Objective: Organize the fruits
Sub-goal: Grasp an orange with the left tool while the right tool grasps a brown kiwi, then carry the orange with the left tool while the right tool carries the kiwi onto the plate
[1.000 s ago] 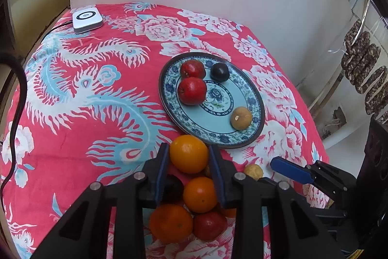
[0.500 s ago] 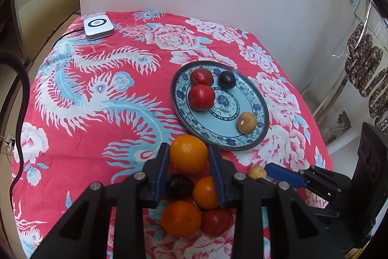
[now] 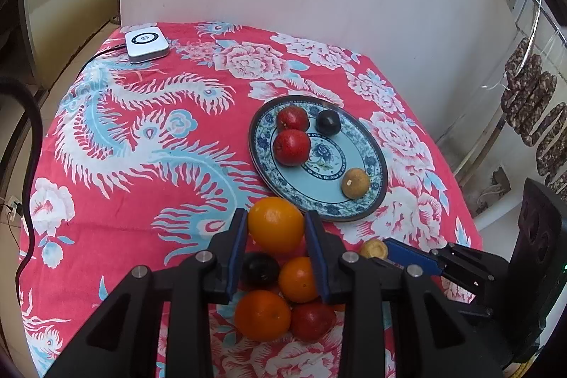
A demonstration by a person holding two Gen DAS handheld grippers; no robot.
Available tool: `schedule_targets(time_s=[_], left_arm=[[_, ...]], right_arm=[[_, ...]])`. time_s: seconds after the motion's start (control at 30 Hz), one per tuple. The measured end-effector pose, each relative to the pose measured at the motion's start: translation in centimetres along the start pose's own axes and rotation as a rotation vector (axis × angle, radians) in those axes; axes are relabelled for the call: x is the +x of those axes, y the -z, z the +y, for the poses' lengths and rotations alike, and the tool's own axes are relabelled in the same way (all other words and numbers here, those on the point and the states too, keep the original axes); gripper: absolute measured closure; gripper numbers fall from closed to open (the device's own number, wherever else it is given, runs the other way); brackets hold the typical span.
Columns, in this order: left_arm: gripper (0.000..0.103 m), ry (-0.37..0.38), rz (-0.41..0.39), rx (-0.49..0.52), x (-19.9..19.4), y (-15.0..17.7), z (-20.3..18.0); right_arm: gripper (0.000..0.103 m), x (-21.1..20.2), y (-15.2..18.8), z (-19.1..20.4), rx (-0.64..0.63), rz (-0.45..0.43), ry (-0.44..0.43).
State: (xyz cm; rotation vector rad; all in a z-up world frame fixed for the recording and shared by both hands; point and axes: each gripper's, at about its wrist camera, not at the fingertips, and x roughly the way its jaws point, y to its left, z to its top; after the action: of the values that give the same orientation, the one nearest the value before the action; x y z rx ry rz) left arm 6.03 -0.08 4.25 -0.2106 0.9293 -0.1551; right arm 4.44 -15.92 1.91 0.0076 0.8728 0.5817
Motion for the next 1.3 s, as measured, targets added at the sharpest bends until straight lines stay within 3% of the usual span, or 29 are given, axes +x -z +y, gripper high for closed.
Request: schedule_targets(time_s=[0.73, 1.3], left_arm=[[0.069, 0.013, -0.008, 0.037, 2.0, -1.9, -1.7], [0.069, -0.003, -0.038, 0.076, 4.2, -2.5, -1.9]], right_arm=[[0.079, -0.3, -4.9, -2.2, 0.016, -0.096, 0.014], [0.079, 4.6, -7.8, -3.9, 0.073, -0.027, -0.038]])
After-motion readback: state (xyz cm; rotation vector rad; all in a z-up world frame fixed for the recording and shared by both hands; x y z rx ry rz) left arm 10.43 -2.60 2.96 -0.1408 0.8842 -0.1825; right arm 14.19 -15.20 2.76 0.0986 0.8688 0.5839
